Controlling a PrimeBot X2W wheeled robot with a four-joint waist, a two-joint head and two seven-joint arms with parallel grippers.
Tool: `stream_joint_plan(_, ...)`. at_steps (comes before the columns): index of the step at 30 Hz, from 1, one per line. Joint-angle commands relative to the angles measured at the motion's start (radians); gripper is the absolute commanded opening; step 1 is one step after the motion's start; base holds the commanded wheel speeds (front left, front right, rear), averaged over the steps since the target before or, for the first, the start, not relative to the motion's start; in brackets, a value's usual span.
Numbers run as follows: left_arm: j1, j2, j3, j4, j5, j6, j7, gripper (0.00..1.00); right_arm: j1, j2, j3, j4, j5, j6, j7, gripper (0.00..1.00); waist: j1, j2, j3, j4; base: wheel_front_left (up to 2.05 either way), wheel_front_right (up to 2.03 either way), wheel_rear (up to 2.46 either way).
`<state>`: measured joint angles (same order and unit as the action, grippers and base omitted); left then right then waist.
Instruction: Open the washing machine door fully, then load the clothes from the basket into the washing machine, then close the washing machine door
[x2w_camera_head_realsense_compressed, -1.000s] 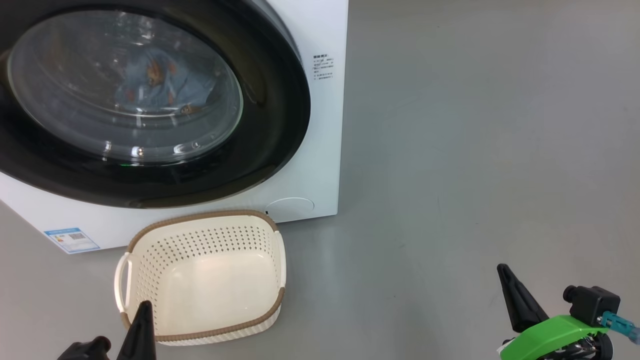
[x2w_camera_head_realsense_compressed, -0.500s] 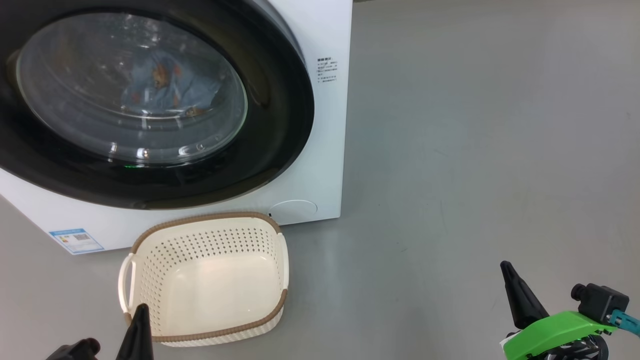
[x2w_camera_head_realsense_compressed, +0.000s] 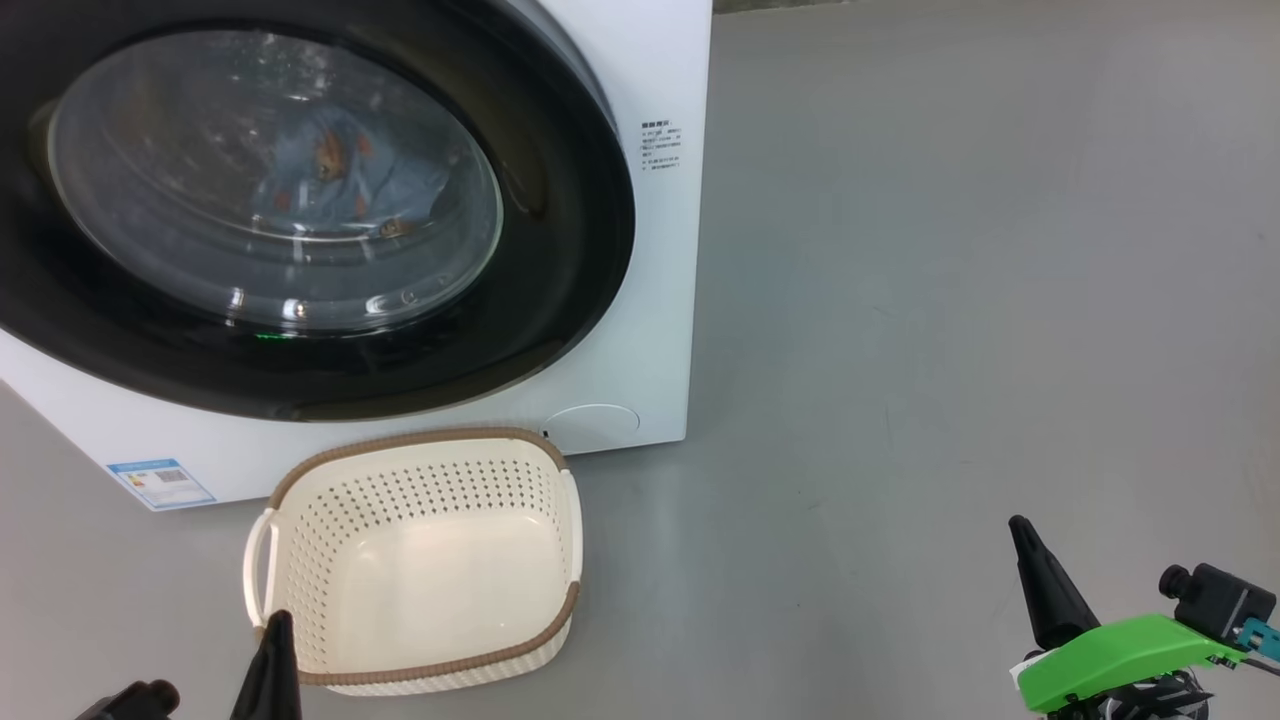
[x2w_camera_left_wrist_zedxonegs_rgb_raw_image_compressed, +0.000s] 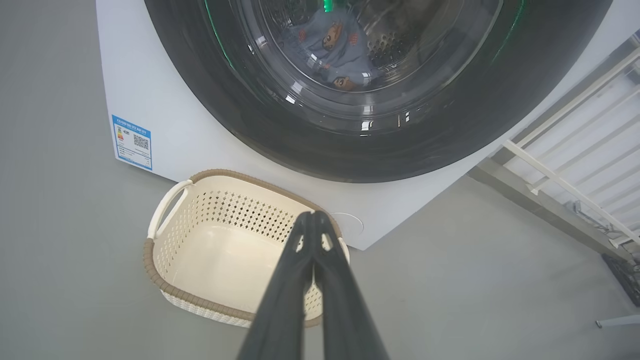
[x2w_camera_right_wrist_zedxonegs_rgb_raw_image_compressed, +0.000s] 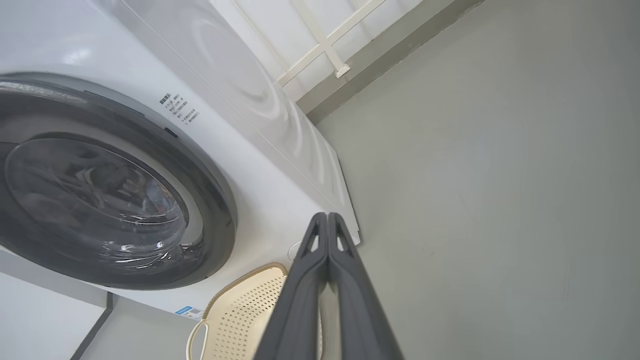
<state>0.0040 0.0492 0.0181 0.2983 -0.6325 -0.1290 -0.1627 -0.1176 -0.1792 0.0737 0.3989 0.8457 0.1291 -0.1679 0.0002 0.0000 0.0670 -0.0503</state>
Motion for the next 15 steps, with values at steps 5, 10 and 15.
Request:
stream_joint_plan(5,-0.038,0.011,0.022,-0.027,-0.067,-0.001,0.018,0.00,-0.009,0.001,-0.016,-0.034,0.061,0.000,0.016,0.00,-0.0001,0.0000,-0.004,0.003,0.00,0.00,0.00)
stream_joint_plan(10,-0.042,0.011,0.026,-0.029,-0.118,-0.001,0.033,0.00,-0.008,0.007,-0.025,-0.041,0.101,0.001,0.031,0.00,-0.0001,0.0000,-0.007,0.006,0.00,0.00,0.00)
stream_joint_plan(15,-0.047,0.010,0.031,-0.030,-0.170,-0.001,0.048,0.00,-0.007,0.014,-0.034,-0.048,0.142,0.001,0.045,0.00,-0.0001,0.0000,-0.011,0.008,0.00,0.00,0.00)
